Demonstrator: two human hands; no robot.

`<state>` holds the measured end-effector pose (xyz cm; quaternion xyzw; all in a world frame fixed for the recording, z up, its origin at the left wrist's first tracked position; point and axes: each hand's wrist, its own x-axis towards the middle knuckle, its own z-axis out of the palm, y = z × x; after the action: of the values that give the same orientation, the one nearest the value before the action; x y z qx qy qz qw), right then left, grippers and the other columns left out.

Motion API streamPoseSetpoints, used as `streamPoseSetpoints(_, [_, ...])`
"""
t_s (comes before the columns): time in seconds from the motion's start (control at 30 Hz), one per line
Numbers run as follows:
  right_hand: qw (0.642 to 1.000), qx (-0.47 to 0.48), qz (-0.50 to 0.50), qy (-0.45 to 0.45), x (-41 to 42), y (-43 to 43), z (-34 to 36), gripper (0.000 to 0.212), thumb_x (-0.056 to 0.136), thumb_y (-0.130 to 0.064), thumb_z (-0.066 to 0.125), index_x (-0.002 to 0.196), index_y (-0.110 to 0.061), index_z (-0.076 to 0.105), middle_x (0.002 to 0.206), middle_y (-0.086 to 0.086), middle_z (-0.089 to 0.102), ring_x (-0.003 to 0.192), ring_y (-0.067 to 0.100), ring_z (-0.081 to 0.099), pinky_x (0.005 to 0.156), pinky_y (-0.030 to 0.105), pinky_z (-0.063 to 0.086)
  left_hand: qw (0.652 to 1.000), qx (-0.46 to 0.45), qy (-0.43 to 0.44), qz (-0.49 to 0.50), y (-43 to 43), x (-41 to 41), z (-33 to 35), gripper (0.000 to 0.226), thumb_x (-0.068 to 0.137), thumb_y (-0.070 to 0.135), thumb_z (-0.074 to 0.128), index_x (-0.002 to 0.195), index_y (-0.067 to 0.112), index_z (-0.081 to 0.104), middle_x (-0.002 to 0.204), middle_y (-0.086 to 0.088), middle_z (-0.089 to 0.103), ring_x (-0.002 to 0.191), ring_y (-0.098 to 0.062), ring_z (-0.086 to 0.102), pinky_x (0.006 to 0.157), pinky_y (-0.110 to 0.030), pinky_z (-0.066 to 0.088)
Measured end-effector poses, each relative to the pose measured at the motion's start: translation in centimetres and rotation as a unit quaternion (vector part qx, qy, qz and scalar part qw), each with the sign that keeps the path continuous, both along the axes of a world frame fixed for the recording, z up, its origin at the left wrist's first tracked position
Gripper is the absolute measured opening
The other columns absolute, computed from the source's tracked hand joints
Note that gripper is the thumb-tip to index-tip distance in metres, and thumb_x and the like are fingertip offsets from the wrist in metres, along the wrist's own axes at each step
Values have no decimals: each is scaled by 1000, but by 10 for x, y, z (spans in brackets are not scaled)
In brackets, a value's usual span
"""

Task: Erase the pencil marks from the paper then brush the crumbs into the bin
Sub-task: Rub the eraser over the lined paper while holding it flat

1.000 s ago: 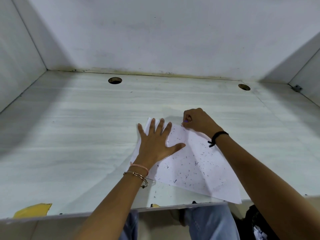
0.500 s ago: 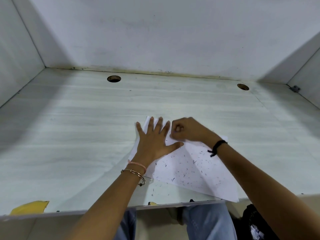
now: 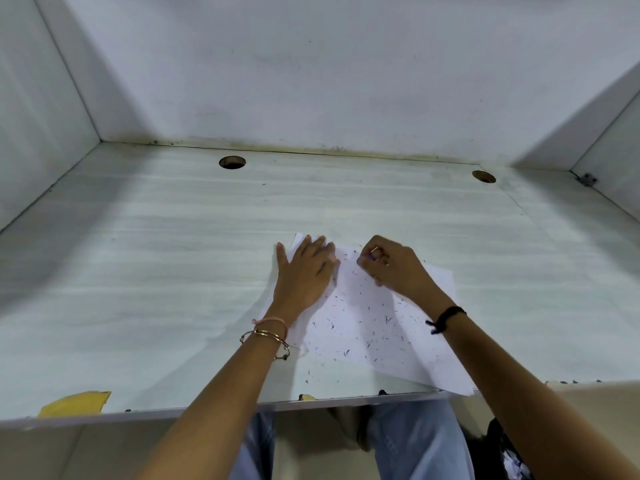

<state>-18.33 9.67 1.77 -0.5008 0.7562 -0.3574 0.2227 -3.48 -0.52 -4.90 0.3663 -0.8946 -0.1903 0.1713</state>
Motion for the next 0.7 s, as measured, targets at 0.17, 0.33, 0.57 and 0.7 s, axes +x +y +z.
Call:
streamPoseSetpoints(0.17, [995,9,95,-29,36,21,-11,5,87,-8,63,88,-12,66,77,6,63,58,11,55,59,12,46,965,178,192,10,3,17,23,34,104,17,39,130,11,60,138,0,54,136,-14,41,110,-20,-6])
streamPoseSetpoints(0.33, [992,-6,48,-115,39,26,-16,7,85,-3,65,90,-6,68,80,10,64,65,13,57,62,12,49,984,131,123,-3,11,52,16,34,103,15,40,130,16,59,142,4,50,133,-10,43,115,-29,-6])
streamPoseSetpoints(0.57, [993,-12,73,-92,57,29,-13,8,83,-7,65,89,-12,68,89,2,71,74,6,62,70,8,45,997,69,-26,-19,35,97,10,44,105,31,33,149,33,33,160,11,17,148,-2,7,116,-47,-14])
streamPoseSetpoints(0.7, [990,-24,126,-52,78,29,-18,14,82,-4,69,93,-14,66,91,2,67,77,4,61,71,10,48,993,-6,-119,-18,34,90,3,54,101,49,5,153,40,11,162,12,1,148,-4,-6,116,-57,-9])
